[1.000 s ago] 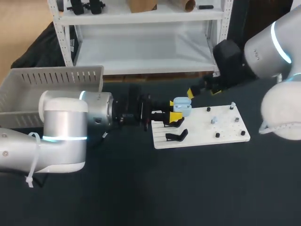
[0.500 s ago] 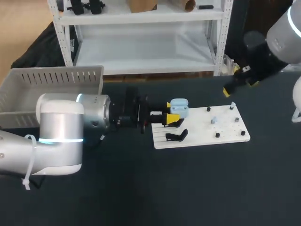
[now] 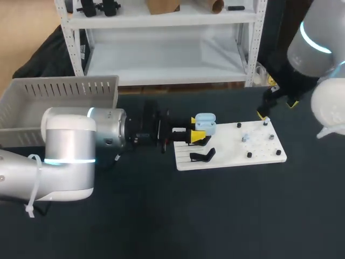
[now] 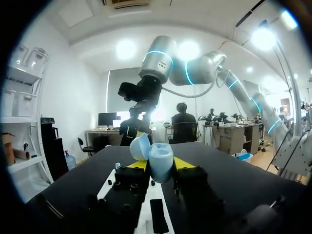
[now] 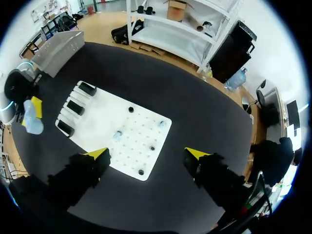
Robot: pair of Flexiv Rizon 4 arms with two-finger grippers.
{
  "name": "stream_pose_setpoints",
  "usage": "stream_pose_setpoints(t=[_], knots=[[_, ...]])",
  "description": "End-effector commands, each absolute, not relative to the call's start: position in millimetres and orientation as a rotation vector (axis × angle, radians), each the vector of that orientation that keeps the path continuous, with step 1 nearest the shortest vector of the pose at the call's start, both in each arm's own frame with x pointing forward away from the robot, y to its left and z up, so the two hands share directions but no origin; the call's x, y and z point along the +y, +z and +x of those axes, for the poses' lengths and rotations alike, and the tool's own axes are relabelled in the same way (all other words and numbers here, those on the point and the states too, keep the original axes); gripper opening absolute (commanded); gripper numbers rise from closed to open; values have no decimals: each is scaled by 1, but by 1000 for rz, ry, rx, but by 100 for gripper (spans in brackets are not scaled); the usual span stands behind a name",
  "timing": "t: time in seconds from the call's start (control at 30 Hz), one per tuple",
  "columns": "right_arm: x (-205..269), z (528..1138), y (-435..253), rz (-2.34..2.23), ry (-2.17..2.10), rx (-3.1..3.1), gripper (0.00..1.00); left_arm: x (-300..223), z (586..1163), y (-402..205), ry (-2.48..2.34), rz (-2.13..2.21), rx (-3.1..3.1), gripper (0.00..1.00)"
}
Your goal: Pick up each earbud case from the left stands, insert the matching earbuds, close the lid, and place the case in the box.
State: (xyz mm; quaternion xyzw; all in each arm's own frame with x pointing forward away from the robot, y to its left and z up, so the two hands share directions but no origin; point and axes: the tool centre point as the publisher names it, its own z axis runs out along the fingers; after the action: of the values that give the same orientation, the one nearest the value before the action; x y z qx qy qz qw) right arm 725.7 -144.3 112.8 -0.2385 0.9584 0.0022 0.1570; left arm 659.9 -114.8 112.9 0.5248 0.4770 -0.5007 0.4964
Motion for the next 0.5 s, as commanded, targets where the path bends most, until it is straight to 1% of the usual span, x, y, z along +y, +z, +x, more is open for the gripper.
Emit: stream_pose_setpoints(t=[0.03, 0.2, 0.23, 0.33, 0.4, 0.5], knots=[[-136, 751, 94, -662, -42, 2803, 100, -114, 658, 113, -1210, 1267, 1155, 0], [-139, 757, 77, -635, -65, 2834, 99, -114, 658, 113, -1210, 1267, 1155, 0], [-140, 758, 73, -632, -70, 2839, 94, -114, 658, 113, -1210, 1267, 1155, 0], [-145, 762, 65, -633, -79, 2852, 91, -114, 658, 113, -1210, 1267, 1155, 0], [-148, 765, 61, -633, -82, 2856, 81, -114, 658, 113, -1210, 1267, 1155, 0], [-150, 769, 58, -634, -82, 2860, 78, -114, 658, 113, -1210, 1267, 1155, 0]])
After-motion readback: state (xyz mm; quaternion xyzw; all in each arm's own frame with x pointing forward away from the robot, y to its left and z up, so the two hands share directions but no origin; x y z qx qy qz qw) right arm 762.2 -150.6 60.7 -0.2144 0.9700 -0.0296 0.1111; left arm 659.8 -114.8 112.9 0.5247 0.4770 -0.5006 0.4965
